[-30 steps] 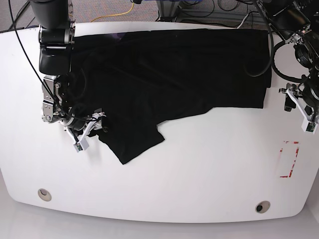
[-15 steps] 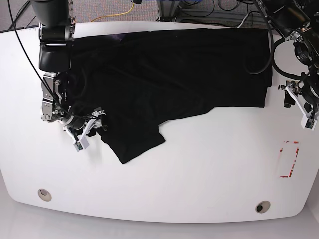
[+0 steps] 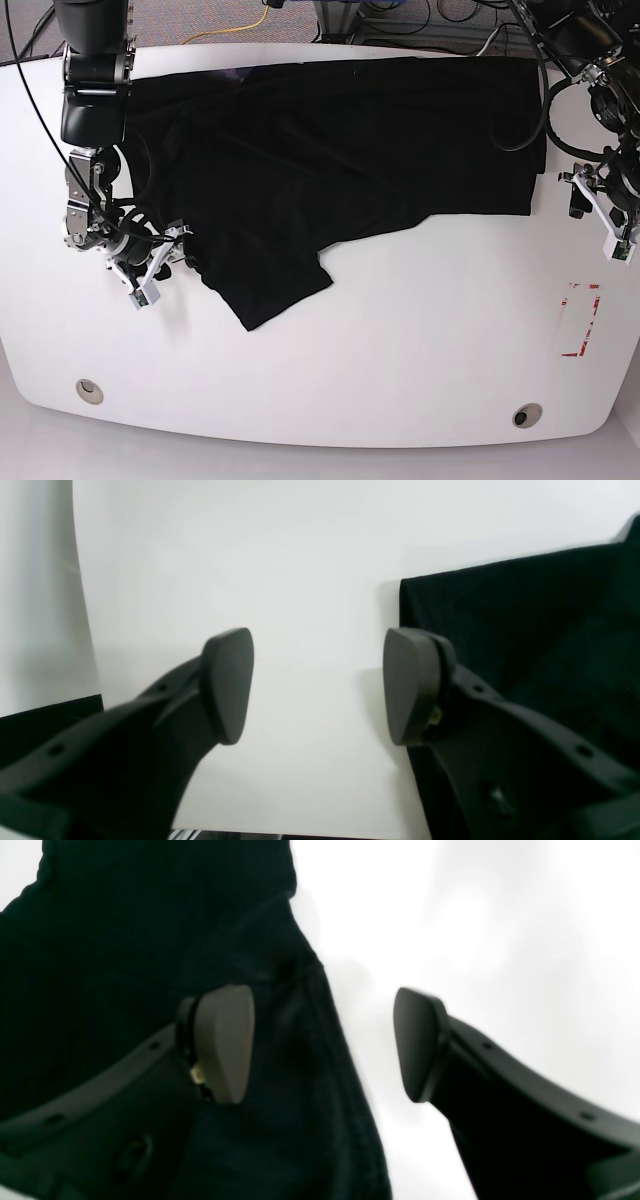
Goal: Layout the t-shirt on the table in an organized manner, then fold the t-shirt properly
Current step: 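Grasp the shirt edge with the right gripper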
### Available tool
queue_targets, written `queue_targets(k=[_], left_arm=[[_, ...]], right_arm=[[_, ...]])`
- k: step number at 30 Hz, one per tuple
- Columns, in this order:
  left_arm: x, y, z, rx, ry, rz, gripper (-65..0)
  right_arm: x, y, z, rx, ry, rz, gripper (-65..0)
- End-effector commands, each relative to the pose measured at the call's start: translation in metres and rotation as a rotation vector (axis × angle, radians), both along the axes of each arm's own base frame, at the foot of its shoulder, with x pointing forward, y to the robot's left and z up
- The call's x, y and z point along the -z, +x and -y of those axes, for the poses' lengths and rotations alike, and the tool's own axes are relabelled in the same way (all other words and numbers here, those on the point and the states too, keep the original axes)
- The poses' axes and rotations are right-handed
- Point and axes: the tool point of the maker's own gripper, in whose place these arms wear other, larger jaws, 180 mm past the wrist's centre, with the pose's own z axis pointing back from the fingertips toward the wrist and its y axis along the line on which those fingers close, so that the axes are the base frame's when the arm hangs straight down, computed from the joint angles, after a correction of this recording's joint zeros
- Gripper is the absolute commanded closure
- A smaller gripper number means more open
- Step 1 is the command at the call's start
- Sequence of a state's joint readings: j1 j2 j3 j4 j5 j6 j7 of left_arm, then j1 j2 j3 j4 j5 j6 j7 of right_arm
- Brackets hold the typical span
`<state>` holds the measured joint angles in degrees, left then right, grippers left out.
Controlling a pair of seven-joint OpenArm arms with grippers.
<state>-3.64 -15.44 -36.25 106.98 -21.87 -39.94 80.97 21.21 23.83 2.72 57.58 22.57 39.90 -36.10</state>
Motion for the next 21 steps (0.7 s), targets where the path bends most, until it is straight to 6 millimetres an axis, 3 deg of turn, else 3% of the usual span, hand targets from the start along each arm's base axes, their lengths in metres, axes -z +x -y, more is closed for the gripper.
queue_targets(k=[1, 14, 21], left_arm=[[-0.013, 0.007, -0.003, 0.009, 0.016, 0.045, -38.2], [-0.013, 0.006, -0.003, 0.008, 0.016, 0.044, -38.2], [-0.01, 0.004, -0.003, 0.009, 0.016, 0.032, -38.2]], right_arm=[[-0.009, 0.01, 0.01, 0.027, 0.017, 0.031, -42.2], [0.011, 0.003, 0.01, 0.073, 0.077, 0.008, -42.0], [0.015, 0.004, -0.014, 0.051, 0.112, 0.002, -42.0]])
